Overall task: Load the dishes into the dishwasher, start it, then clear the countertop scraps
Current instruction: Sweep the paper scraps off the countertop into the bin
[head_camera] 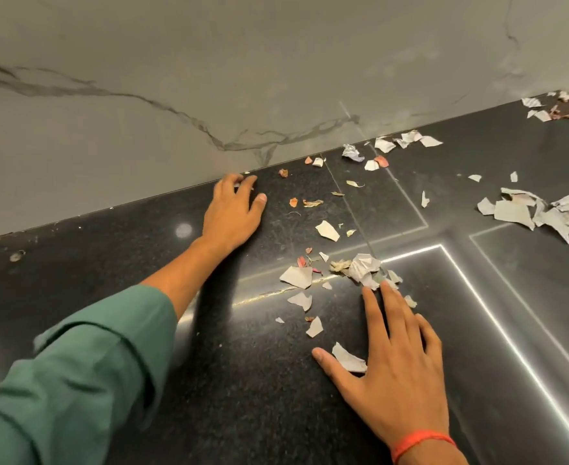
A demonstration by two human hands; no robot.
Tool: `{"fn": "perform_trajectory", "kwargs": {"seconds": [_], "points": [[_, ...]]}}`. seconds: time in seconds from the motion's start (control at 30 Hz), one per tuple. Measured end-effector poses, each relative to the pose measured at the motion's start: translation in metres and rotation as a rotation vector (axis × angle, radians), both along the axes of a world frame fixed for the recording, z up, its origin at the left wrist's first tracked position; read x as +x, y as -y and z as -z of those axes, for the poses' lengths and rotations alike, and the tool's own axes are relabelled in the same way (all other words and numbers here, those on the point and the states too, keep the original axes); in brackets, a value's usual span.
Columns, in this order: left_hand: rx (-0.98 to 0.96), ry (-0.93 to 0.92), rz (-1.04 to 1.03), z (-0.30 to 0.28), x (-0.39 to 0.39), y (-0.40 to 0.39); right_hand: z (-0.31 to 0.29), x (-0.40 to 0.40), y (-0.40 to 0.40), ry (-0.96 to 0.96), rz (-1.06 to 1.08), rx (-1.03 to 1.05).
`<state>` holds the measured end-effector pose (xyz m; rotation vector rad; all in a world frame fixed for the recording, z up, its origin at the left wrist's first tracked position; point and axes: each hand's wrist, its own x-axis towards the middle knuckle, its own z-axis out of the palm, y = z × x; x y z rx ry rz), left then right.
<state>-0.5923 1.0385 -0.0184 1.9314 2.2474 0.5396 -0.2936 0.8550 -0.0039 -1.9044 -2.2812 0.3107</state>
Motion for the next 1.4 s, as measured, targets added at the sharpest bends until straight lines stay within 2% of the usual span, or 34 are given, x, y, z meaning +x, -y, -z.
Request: {"fn": "perform_trajectory", "kwargs": {"seconds": [0.13, 0.2, 0.27, 0.37, 0.43, 0.6, 0.67, 0.8, 0.87, 0.93, 1.0, 1.07, 1.17, 1.27, 1.3, 1.33, 1.4], "points": [[0.002, 0.051, 0.568, -0.005, 0.034, 0.048, -0.002, 0.0, -0.001, -0.017, 0.003, -0.019], [-0.019, 0.072, 0.718, -0.006, 0.05, 0.065, -0.003, 0.0, -0.001, -0.019, 0.005, -0.027], [0.056, 0.091, 0.661, -0.008, 0.056, 0.054, -0.003, 0.0, -0.001, -0.022, 0.007, -0.031], [0.137, 0.094, 0.414, -0.008, 0.051, 0.004, -0.003, -0.001, -0.001, -0.029, 0.007, -0.038], [0.092, 0.08, 0.341, -0.009, 0.05, -0.028, -0.003, -0.001, -0.001, -0.028, 0.011, -0.039], [-0.031, -0.03, 0.345, -0.006, 0.053, -0.05, -0.003, -0.001, -0.001, -0.019, 0.001, -0.044], [-0.028, 0.014, 0.422, -0.012, 0.06, -0.032, -0.004, -0.001, -0.001, -0.02, -0.001, -0.04], [0.059, -0.021, 0.847, -0.016, 0.082, 0.032, -0.004, -0.001, -0.002, -0.042, 0.011, -0.044], [0.147, -0.049, 0.88, -0.01, 0.083, 0.037, -0.003, -0.002, -0.001, -0.046, 0.007, -0.045], [0.158, -0.009, 0.628, -0.006, 0.081, 0.016, -0.004, -0.001, -0.002, -0.048, 0.004, -0.039], [0.055, 0.05, 0.317, -0.009, 0.08, -0.012, -0.004, -0.002, -0.002, -0.044, 0.005, -0.039], [-0.054, 0.016, 0.234, -0.011, 0.081, -0.035, -0.003, -0.002, -0.002, -0.044, 0.009, -0.039], [-0.099, -0.148, 0.522, -0.016, 0.089, -0.035, -0.003, -0.002, -0.002, -0.033, 0.007, -0.051], [-0.078, -0.148, 0.948, -0.016, 0.098, -0.004, -0.003, -0.002, -0.002, -0.038, 0.016, -0.052], [-0.052, -0.145, 1.031, -0.015, 0.099, 0.0, -0.003, -0.002, -0.002, -0.043, 0.018, -0.051], [-0.009, -0.136, 1.039, -0.016, 0.099, -0.004, -0.003, -0.002, -0.002, -0.045, 0.018, -0.05], [0.084, -0.101, 0.832, -0.014, 0.097, -0.03, -0.003, -0.002, -0.002, -0.042, 0.012, -0.052]]}}
